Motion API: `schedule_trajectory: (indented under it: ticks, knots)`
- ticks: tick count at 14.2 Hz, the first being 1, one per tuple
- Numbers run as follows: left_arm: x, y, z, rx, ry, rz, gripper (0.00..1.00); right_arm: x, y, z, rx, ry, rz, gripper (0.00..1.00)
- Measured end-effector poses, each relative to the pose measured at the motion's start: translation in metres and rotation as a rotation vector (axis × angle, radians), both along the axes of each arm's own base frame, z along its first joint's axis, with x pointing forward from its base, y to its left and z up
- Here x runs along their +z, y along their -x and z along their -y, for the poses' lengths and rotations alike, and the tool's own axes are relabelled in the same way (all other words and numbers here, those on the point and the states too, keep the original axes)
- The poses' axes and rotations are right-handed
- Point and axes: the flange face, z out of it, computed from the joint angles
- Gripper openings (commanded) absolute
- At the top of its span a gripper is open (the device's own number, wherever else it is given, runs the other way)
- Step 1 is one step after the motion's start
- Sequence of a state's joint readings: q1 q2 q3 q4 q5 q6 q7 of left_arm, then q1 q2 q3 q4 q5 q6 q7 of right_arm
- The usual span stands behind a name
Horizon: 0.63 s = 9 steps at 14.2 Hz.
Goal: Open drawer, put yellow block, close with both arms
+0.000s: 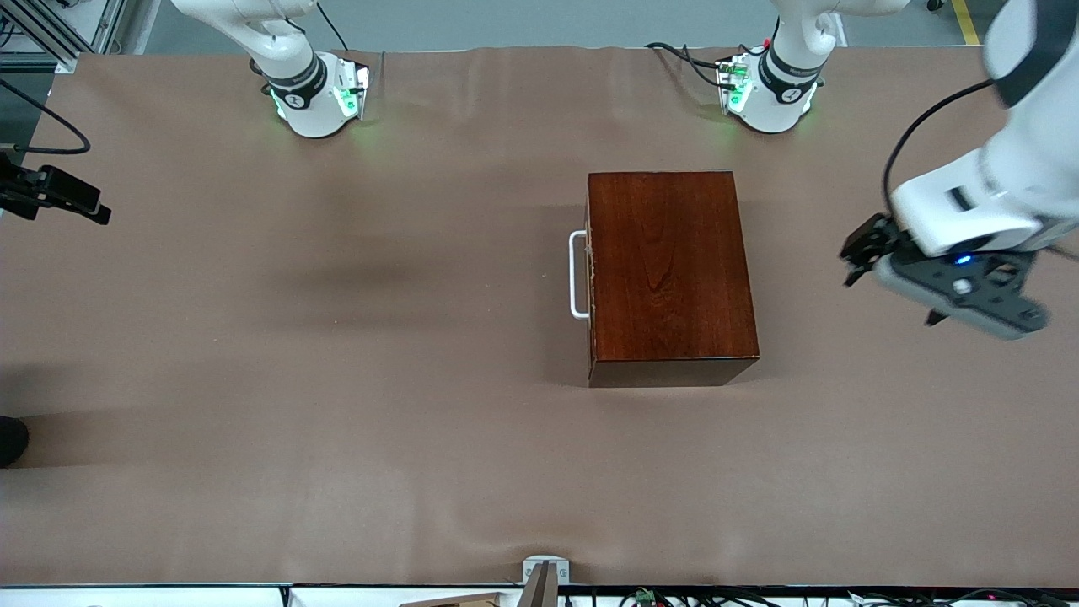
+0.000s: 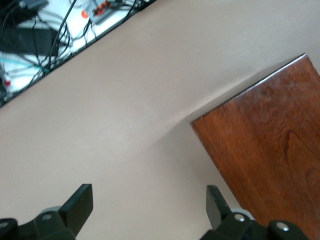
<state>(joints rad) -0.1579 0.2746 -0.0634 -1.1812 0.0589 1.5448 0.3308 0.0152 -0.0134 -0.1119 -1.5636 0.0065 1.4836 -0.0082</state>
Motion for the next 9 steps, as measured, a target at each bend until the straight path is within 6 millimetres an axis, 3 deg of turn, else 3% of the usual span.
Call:
schedule_trajectory:
  ticks: [2,5,9]
  knots:
    - [0.009,0.011,-0.013,0.054,-0.007,-0.037,1.0,0.0,0.0,0.0,0.0,0.0,0.0,1.0]
    - [0.013,0.022,-0.02,0.271,-0.006,-0.069,1.0,0.0,0.0,0.0,0.0,0.0,0.0,1.0]
    - [0.007,0.032,-0.024,0.483,0.008,-0.095,1.0,0.0,0.0,0.0,0.0,0.0,0.001,1.0]
